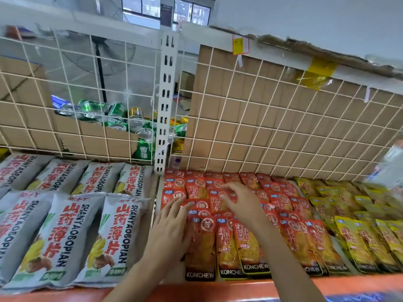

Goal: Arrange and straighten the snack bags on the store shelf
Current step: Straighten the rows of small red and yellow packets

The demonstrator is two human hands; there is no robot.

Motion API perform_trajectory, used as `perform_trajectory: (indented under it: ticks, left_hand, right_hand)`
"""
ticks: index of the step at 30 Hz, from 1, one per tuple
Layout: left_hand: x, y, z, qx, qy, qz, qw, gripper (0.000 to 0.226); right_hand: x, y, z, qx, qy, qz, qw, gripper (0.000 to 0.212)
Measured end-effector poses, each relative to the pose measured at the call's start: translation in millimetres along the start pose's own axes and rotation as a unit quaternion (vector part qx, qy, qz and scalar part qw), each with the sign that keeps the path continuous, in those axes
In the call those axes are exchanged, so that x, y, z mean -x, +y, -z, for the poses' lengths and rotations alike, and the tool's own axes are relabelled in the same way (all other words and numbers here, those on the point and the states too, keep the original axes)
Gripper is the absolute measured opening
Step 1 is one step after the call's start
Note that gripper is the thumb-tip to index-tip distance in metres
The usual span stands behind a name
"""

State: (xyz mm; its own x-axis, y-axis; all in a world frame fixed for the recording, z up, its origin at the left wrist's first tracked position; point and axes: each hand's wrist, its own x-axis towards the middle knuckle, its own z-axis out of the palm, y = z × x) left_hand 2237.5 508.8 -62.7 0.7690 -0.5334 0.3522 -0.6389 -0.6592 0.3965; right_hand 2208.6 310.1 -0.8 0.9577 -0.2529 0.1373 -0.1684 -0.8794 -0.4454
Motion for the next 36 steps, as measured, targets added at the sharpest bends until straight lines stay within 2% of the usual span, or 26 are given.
perform_trajectory:
  ticks: [7, 11, 13, 17, 21, 25, 30, 33, 36]
  left_hand:
    - [-14, 7, -2, 0.001, -0.024, -0.042, 0.999, 0.043]
    - [-10, 9, -2, 0.000, -0.108, -0.032, 0.994, 0.076]
    - [-7, 11, -1, -0.029, -0.120, -0.026, 0.992, 0.092]
    - [-3, 18, 0, -0.090, -0.134, -0.005, 0.987, 0.087]
    - [-2, 22, -6, -0.039, -0.139, 0.006, 0.989, 0.099]
    - [-2, 30, -10, 0.036, -0.099, 0.022, 0.994, 0.085]
    - [-3, 41, -13, 0.184, -0.076, 0.072, 0.977, 0.060]
    - [-4, 43, -12, 0.230, -0.060, 0.086, 0.967, 0.056]
    - [-3, 39, -3, 0.256, -0.004, 0.083, 0.963, 0.057]
  right_hand:
    - [44, 40, 22, 0.028, -0.004, -0.042, 0.999, 0.029]
    - [58, 44, 22, 0.027, -0.019, -0.014, 0.999, 0.027]
    - [60, 46, 20, 0.032, -0.015, -0.005, 0.999, 0.027]
    - [60, 49, 13, 0.031, -0.023, -0.006, 0.999, 0.030]
    - [63, 51, 4, 0.030, -0.028, 0.001, 0.999, 0.034]
    - [63, 50, 2, 0.048, -0.035, 0.010, 0.998, 0.038]
    - [65, 51, 1, 0.037, -0.025, 0.029, 0.999, 0.037]
    - [65, 51, 1, 0.038, -0.020, 0.034, 0.998, 0.038]
    - [62, 49, -1, 0.041, -0.018, 0.045, 0.998, 0.039]
